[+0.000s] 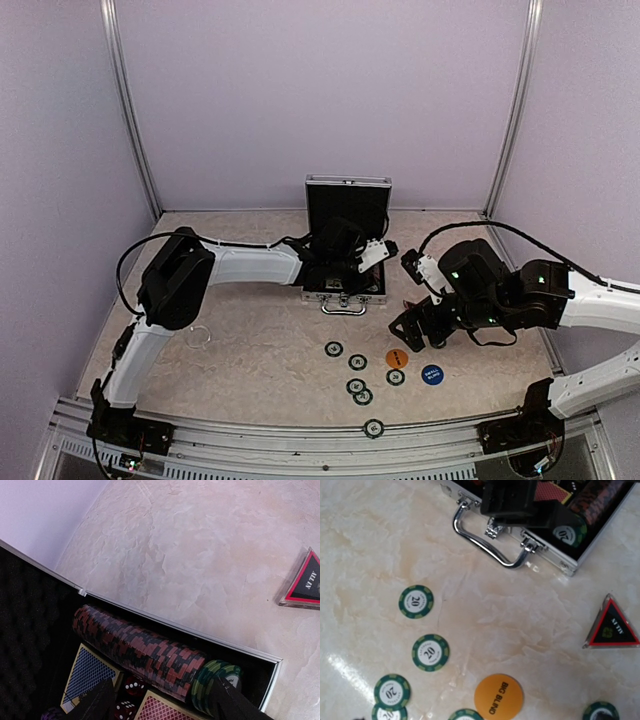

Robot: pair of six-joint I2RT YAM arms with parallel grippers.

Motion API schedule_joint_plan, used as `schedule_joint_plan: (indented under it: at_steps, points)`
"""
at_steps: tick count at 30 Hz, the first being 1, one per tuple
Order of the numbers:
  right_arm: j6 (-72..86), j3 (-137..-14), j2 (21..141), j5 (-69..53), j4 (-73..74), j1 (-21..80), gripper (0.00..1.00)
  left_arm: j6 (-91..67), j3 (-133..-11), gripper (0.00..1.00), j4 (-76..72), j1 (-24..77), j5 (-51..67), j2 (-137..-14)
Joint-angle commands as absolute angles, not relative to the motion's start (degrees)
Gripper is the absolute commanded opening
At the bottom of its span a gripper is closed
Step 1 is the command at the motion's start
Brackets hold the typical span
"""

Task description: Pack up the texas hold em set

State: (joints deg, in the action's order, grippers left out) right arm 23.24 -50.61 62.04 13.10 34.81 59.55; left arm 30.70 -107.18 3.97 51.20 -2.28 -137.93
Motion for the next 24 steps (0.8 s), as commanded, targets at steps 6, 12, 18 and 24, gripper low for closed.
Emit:
schedule_joint_plan:
  at_steps: [6, 12, 18, 24]
  points:
    - [23.3, -50.7, 62.6, 13.6, 34.7, 59.2, 1.00, 29.0, -106.2, 0.66, -2.8, 51.9, -7.5, -138.3]
    - [24.0, -51.0, 63.8, 13.3, 35.5, 59.0, 1.00, 25.6, -103.7, 0.72, -4.7, 52.3, -8.1, -132.2]
    - [25.0, -51.6, 65.4, 13.1, 37.3, 58.3, 1.00, 19.0, -99.7, 0.75, -1.7, 52.8, -10.6, -125.2]
    - [21.1, -55.6, 69.2, 14.3, 38.9, 53.2, 1.00, 5.6, -86.8, 0.80, -1.0, 53.9, -14.3, -114.9]
